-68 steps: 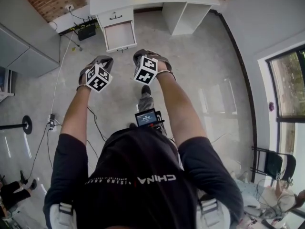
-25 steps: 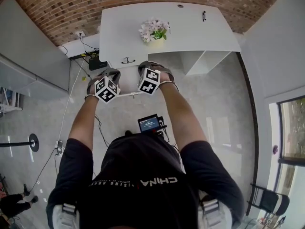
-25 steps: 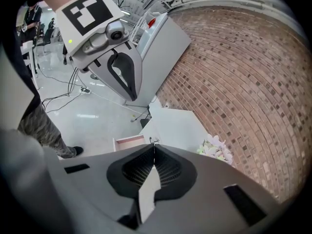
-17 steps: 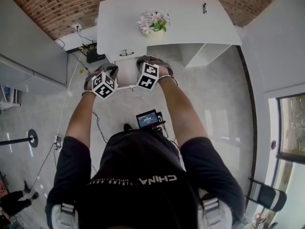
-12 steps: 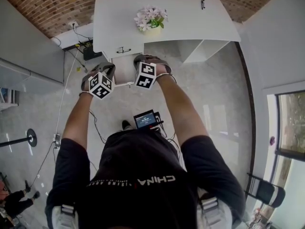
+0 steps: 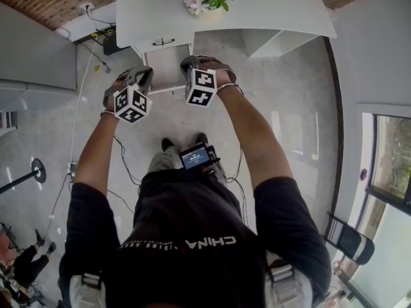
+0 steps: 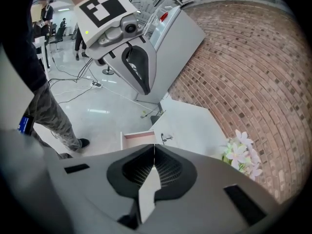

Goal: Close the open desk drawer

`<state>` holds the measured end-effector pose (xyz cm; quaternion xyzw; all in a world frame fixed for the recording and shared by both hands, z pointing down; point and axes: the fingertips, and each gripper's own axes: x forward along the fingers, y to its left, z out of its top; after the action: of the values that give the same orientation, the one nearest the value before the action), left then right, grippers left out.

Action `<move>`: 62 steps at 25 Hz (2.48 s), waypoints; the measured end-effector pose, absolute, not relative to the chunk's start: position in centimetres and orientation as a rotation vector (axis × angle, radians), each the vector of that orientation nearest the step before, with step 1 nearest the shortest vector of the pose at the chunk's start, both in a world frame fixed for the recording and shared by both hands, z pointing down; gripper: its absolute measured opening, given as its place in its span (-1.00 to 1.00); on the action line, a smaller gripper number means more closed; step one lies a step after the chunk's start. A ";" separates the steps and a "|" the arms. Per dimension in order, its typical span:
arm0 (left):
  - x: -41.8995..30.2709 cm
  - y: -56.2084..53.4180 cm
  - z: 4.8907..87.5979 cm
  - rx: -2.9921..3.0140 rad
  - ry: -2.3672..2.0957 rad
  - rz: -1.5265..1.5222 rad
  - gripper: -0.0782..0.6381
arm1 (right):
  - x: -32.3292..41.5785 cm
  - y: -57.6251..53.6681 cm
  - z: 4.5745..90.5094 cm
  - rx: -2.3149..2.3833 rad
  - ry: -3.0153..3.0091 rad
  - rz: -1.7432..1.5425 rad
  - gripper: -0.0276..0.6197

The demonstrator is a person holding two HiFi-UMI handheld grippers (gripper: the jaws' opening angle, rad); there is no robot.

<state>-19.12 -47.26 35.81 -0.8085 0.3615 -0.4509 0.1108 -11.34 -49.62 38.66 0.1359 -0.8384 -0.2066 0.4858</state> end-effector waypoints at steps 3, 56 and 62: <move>-19.4 -47.8 39.5 -2.397 1.050 -1.308 -0.75 | -11.6 -50.1 42.7 0.297 -2.050 -0.495 -0.87; -16.9 -42.9 93.9 -2.359 0.968 -1.206 -0.75 | -13.0 -44.2 95.3 0.194 -2.207 -0.663 -0.87; -18.2 -44.4 95.7 -2.379 1.012 -1.238 -0.75 | -12.6 -45.5 97.4 0.221 -2.193 -0.611 -0.87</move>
<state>-18.17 -44.43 95.70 -0.8222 0.3496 -0.4278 0.1370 -12.57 -45.50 97.41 0.0879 -0.8726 -0.2433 0.4144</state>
